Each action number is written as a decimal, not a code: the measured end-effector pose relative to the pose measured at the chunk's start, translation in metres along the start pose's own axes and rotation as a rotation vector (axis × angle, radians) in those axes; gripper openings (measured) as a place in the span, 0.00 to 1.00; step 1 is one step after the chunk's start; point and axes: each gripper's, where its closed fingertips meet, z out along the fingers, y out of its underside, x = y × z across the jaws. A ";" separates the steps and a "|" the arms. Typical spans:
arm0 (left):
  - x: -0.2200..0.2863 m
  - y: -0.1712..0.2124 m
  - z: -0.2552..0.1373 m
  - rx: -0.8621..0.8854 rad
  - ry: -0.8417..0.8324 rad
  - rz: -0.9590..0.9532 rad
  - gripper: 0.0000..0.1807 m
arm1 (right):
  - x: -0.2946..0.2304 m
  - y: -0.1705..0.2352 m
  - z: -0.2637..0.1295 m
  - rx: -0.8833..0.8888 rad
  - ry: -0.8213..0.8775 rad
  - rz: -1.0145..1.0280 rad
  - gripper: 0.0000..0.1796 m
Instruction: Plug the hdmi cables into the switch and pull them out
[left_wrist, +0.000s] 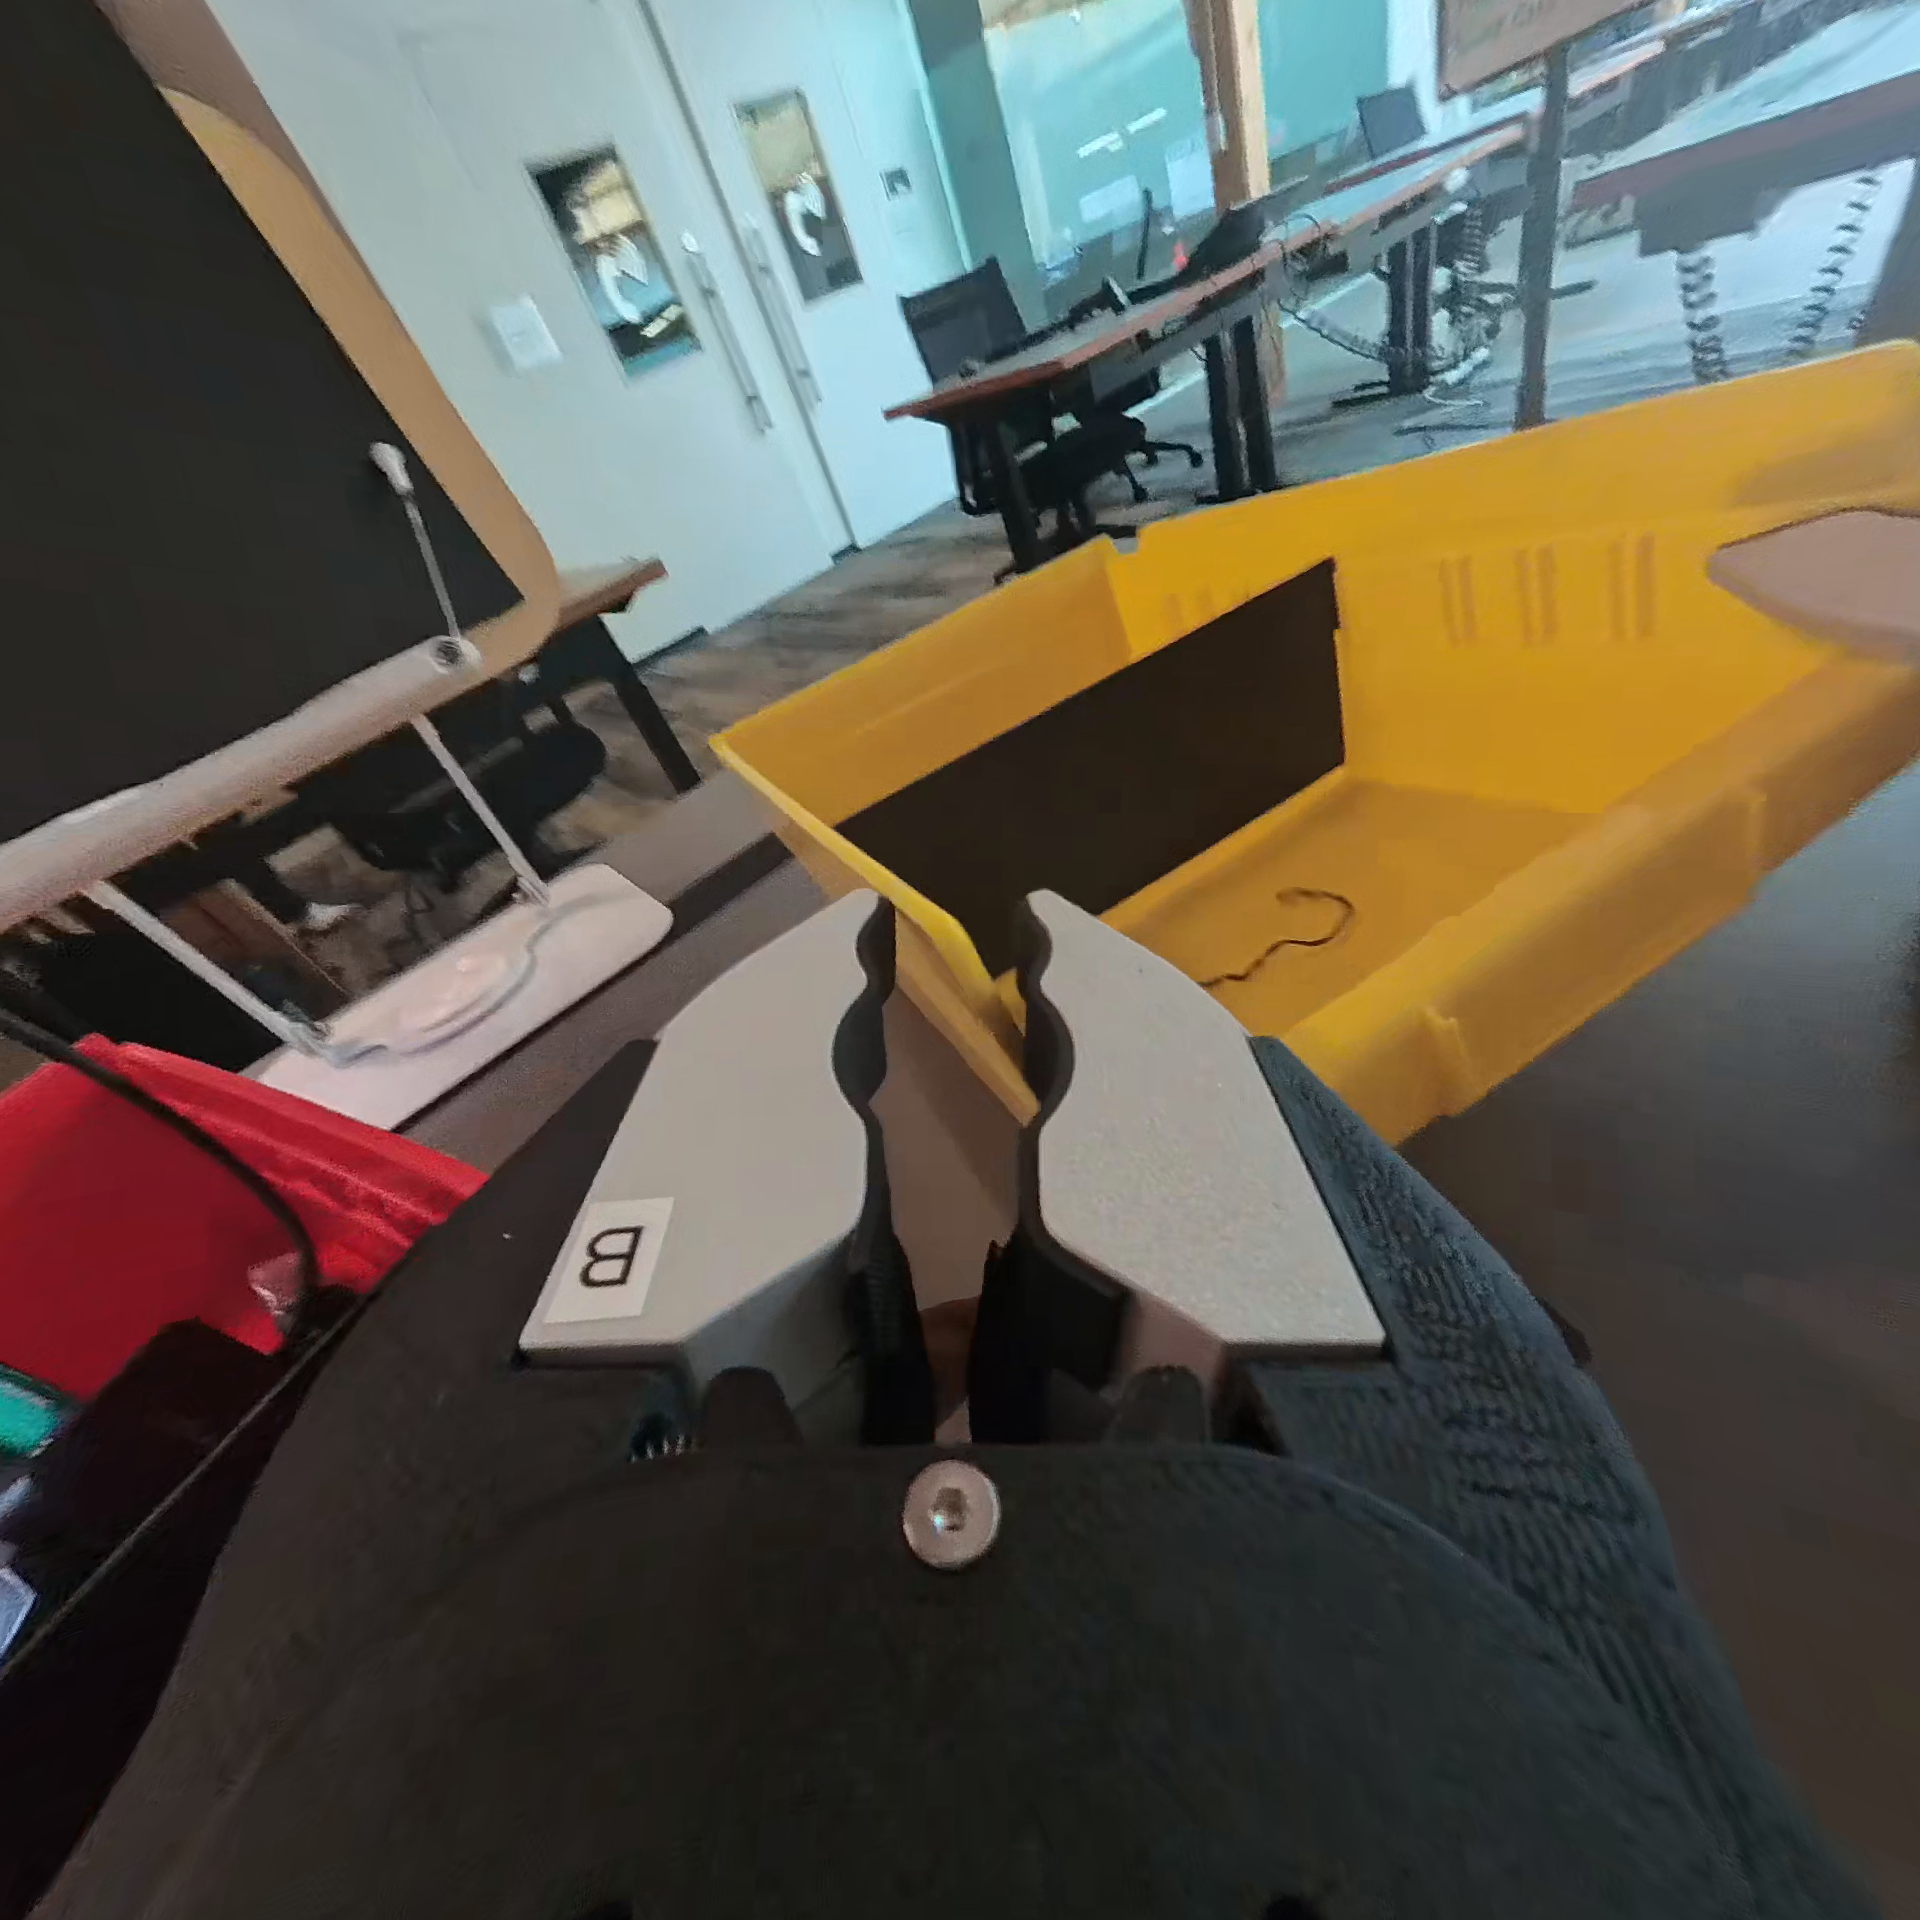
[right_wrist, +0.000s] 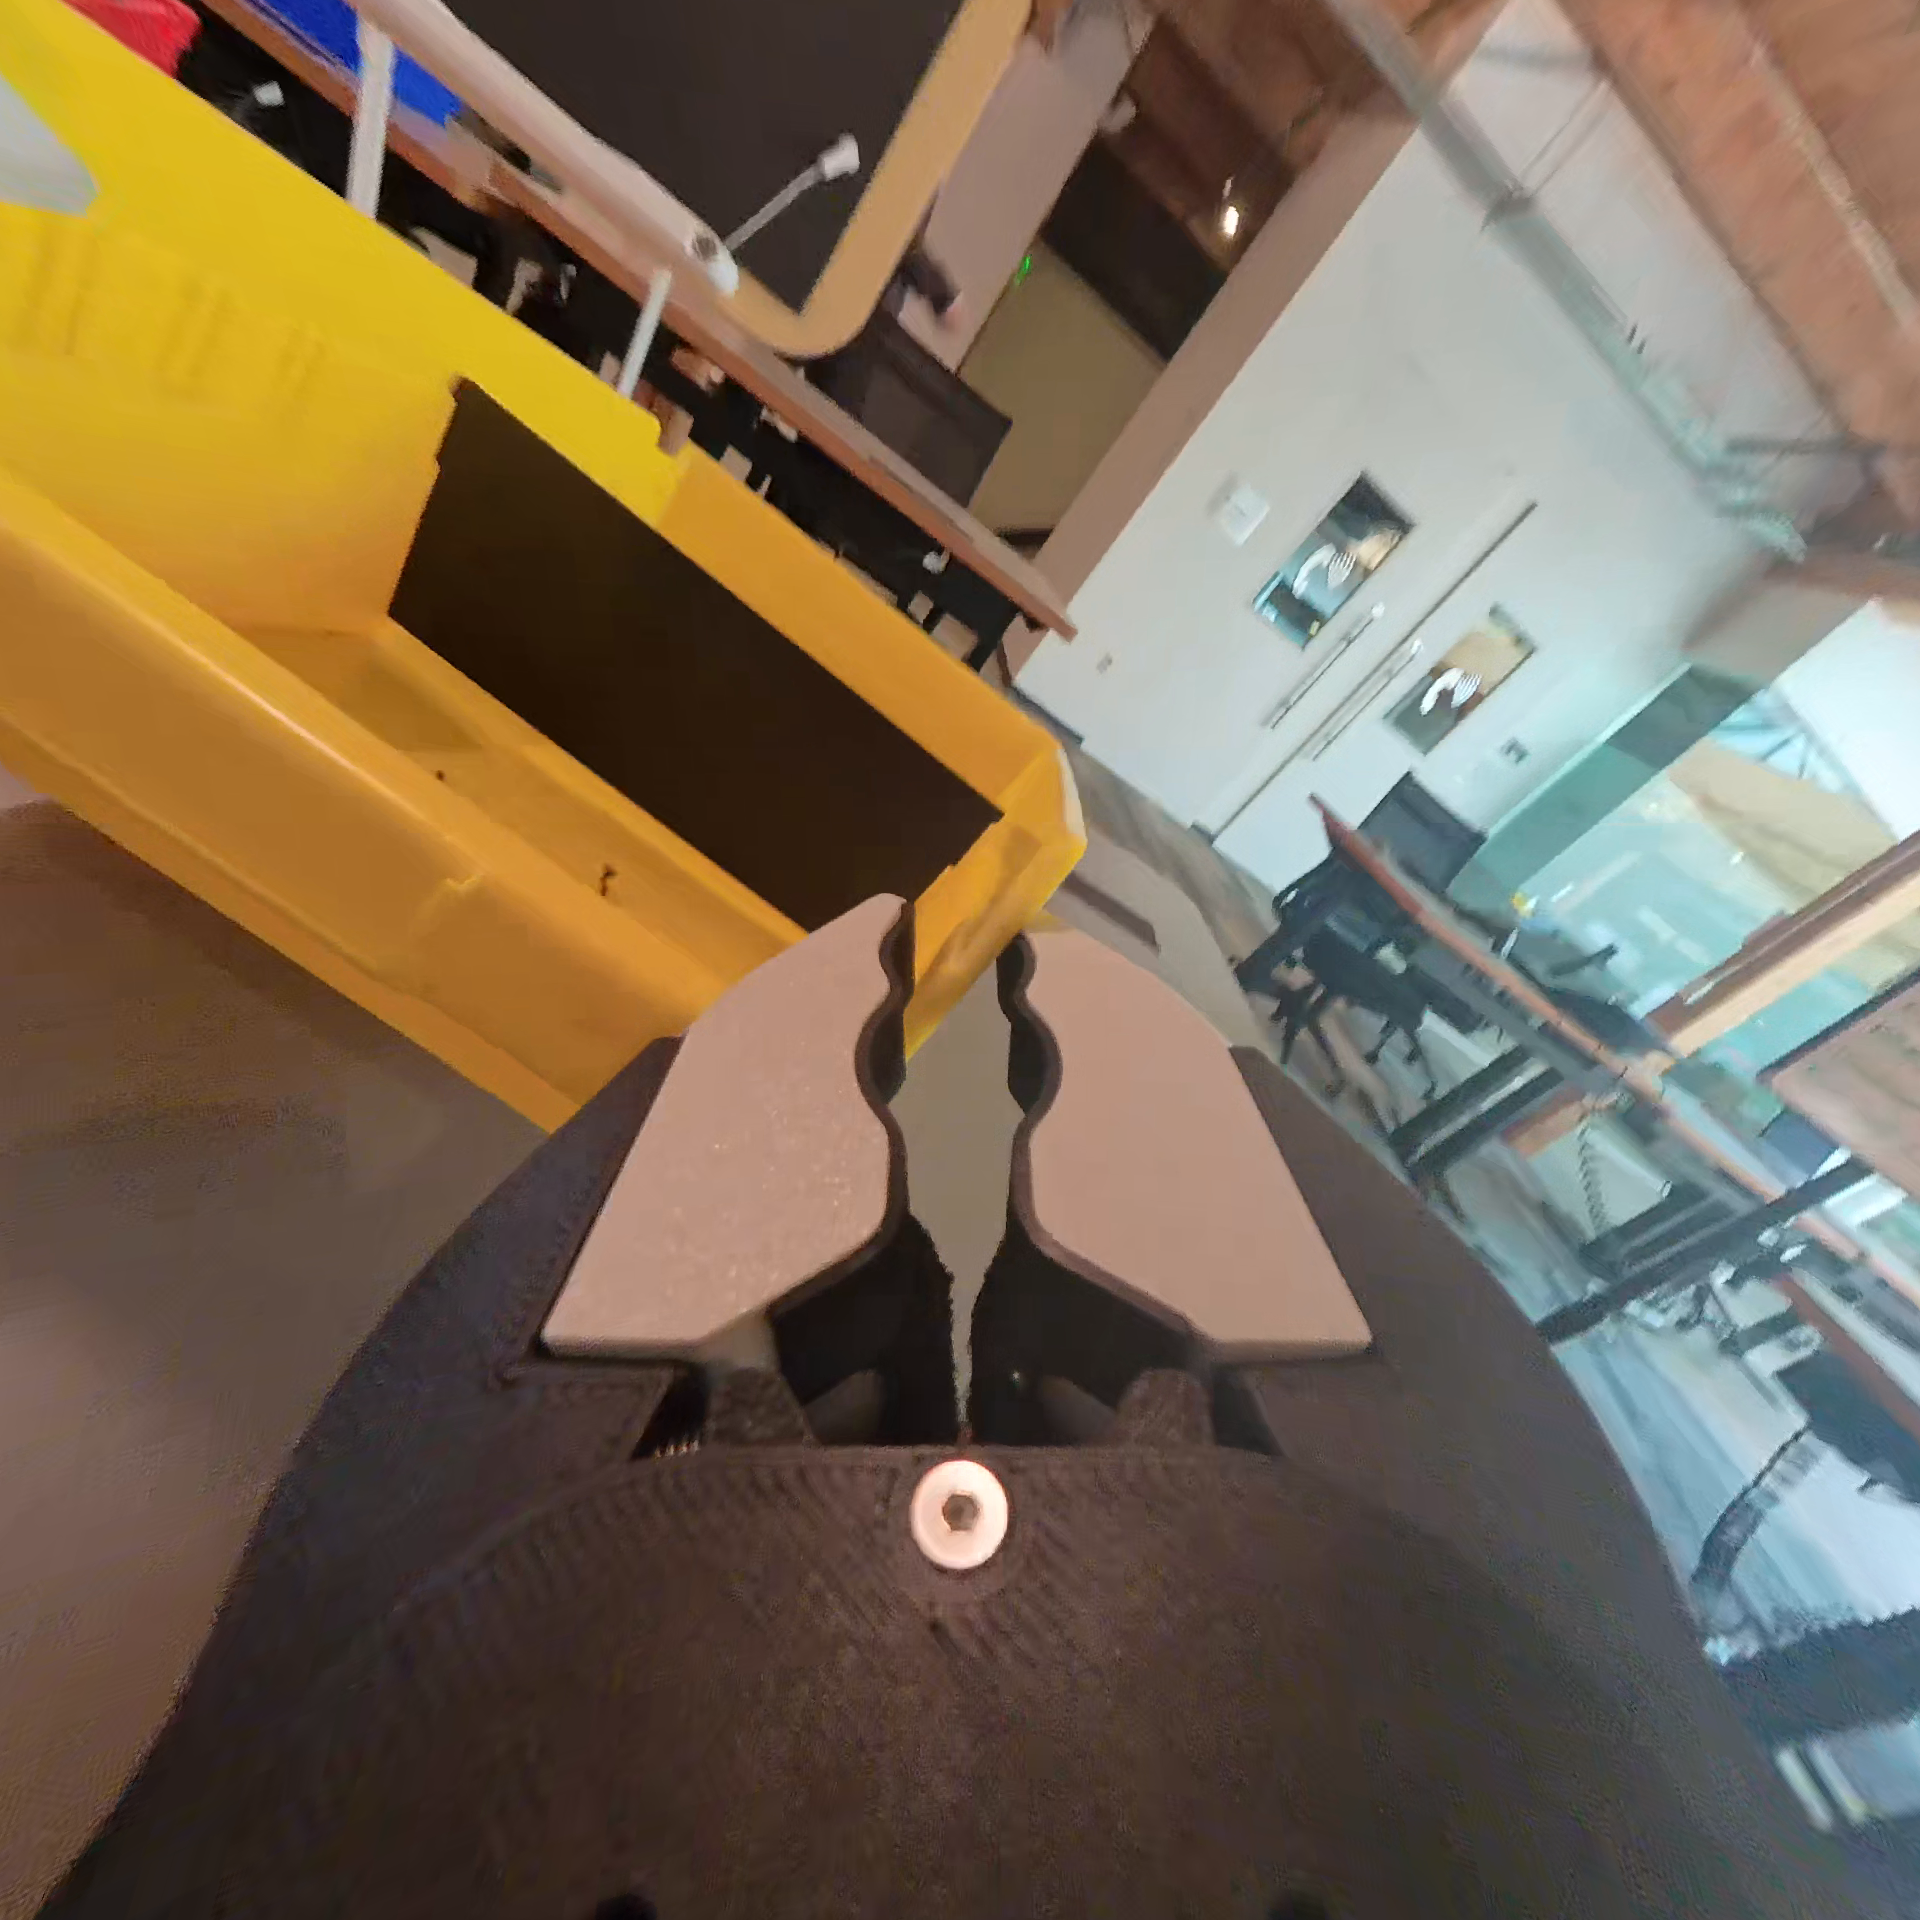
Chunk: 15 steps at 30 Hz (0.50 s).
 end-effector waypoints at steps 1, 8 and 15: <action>0.004 0.003 0.000 -0.017 0.030 0.002 0.12 | 0.000 0.006 0.002 -0.032 -0.011 0.027 0.08; 0.009 0.005 -0.007 -0.008 0.105 -0.051 0.25 | 0.022 0.002 -0.005 0.079 -0.019 0.370 0.17; -0.025 0.011 -0.043 -0.120 0.028 0.108 0.47 | 0.014 -0.038 -0.021 0.358 -0.137 0.360 0.43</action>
